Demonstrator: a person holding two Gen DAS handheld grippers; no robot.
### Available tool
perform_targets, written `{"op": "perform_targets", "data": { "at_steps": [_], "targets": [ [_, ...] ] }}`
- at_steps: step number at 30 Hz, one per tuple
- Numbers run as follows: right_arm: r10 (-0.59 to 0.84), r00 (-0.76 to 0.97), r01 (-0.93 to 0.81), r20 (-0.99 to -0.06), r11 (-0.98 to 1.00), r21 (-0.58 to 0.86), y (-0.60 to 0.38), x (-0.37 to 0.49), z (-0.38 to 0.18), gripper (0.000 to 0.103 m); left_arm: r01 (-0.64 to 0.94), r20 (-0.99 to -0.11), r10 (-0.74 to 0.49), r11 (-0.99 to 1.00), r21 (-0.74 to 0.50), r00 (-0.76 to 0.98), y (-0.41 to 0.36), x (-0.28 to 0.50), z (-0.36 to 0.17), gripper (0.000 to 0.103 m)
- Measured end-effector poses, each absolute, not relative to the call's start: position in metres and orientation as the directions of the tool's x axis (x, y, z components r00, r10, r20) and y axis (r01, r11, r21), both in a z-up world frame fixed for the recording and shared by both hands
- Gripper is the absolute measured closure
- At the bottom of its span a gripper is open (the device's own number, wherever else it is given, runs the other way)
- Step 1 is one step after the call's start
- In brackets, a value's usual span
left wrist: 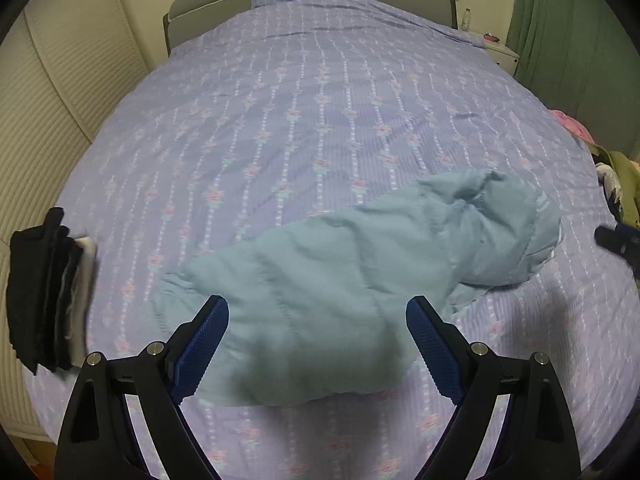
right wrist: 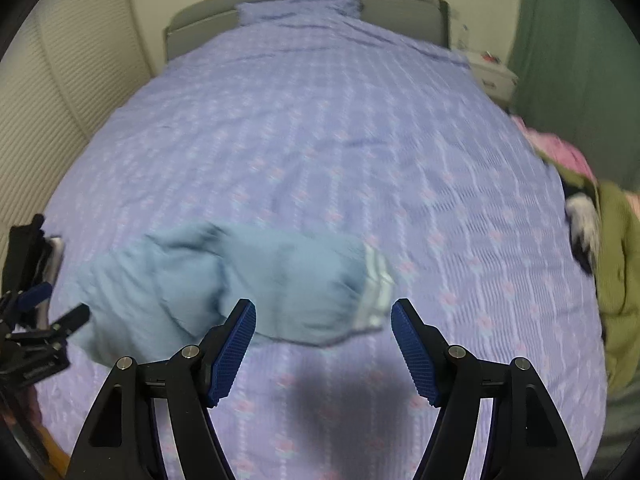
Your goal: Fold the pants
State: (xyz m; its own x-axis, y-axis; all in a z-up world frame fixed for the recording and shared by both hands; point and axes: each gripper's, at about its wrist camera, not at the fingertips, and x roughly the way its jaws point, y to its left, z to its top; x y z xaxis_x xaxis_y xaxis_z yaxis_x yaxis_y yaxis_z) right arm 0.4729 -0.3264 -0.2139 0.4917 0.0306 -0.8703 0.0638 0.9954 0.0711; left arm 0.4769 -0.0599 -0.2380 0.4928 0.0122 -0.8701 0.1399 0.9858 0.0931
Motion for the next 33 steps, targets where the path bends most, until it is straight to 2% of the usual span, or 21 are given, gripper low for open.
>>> {"op": "perform_targets", "data": {
  "at_steps": [11,19,21,22,23,25,28,31,33],
  "targets": [
    [0.199,0.399,0.055,-0.895,0.969,0.240,-0.361,0.504,-0.297,0.032,0.282,-0.880,-0.014,0.950,0.137,0.474,-0.116,0.466,-0.269,0.013],
    [0.245,0.353,-0.024,-0.903,0.967,0.253,-0.335,0.516,-0.322,0.033,0.344,-0.875,0.099,0.894,0.287,0.473,-0.148,0.469,-0.312,0.013],
    [0.215,0.346,-0.034,-0.913,0.976,0.217,-0.331,0.525,-0.327,0.046,0.356,-0.875,0.119,0.881,0.311,0.469,-0.150,0.474,-0.316,0.014],
    [0.198,0.340,-0.028,-0.919,0.979,0.201,-0.330,0.531,-0.327,0.060,0.358,-0.877,0.120,0.881,0.310,0.465,-0.149,0.476,-0.317,0.014],
    [0.192,0.334,-0.014,-0.923,0.980,0.199,-0.333,0.536,-0.326,0.069,0.351,-0.878,0.124,0.884,0.309,0.462,-0.146,0.479,-0.316,0.014],
    [0.186,0.346,0.024,-0.920,0.978,0.207,-0.341,0.546,-0.318,0.076,0.327,-0.878,0.122,0.897,0.297,0.464,-0.139,0.482,-0.311,0.014],
    [0.091,0.401,0.114,-0.912,0.982,0.148,-0.359,0.564,-0.301,0.076,0.272,-0.878,0.134,0.920,0.283,0.459,-0.125,0.492,-0.308,0.014],
    [0.059,0.440,0.152,-0.896,0.979,0.139,-0.372,0.573,-0.288,0.074,0.219,-0.892,0.138,0.943,0.251,0.430,-0.109,0.502,-0.309,0.014],
    [0.072,0.449,0.166,-0.891,0.973,0.162,-0.376,0.566,-0.285,0.065,0.202,-0.901,0.113,0.956,0.214,0.419,-0.103,0.505,-0.307,0.014]
  ]
}}
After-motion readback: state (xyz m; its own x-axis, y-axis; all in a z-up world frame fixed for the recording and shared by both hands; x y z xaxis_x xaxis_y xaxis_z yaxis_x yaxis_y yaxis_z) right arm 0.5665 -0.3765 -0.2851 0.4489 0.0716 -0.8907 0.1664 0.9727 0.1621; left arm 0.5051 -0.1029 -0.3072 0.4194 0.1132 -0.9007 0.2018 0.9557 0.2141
